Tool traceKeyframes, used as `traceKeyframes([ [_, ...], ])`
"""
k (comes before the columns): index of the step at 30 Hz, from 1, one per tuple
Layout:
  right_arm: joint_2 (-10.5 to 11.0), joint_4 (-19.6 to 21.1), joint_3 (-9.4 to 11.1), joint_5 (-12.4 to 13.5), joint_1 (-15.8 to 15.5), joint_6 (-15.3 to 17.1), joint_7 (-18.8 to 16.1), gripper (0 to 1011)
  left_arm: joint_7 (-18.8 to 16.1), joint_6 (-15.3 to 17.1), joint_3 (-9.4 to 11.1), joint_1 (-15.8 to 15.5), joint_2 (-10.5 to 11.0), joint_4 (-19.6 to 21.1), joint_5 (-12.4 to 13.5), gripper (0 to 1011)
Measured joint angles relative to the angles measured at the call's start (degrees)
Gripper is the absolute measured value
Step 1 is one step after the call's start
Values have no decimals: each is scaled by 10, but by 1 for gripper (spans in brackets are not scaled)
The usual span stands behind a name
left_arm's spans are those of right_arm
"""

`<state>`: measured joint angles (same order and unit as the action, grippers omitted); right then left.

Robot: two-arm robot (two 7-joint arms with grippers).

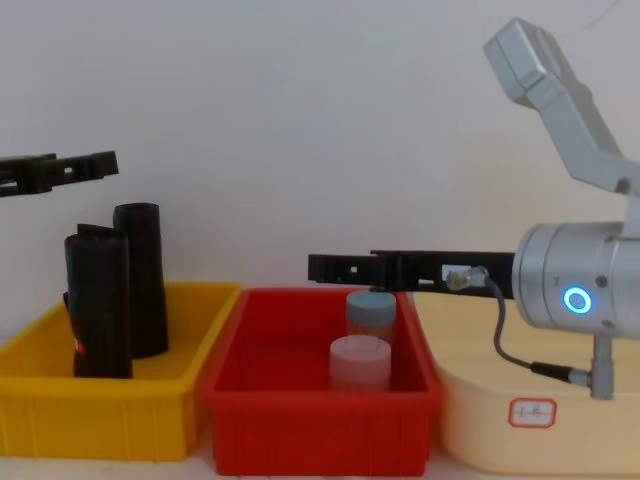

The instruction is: Pick up the garbage bag with the one hand and transfer it to the other hand.

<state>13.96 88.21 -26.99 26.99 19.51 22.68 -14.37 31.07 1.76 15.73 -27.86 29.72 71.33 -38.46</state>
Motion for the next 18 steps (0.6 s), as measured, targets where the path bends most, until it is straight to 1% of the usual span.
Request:
traceKeyframes([
  [11, 0, -5, -1, 4, 3, 1, -1, 1002, 0, 19, 11, -6, 2, -13, 10, 1001],
  [15, 1, -6, -1, 6, 4, 1, -2, 1001, 7, 24, 16, -8, 4, -16, 12, 1001],
  [18, 1, -7, -2, 7, 4, 0, -2, 1001, 19, 27, 24, -11, 6, -20, 13, 1001],
])
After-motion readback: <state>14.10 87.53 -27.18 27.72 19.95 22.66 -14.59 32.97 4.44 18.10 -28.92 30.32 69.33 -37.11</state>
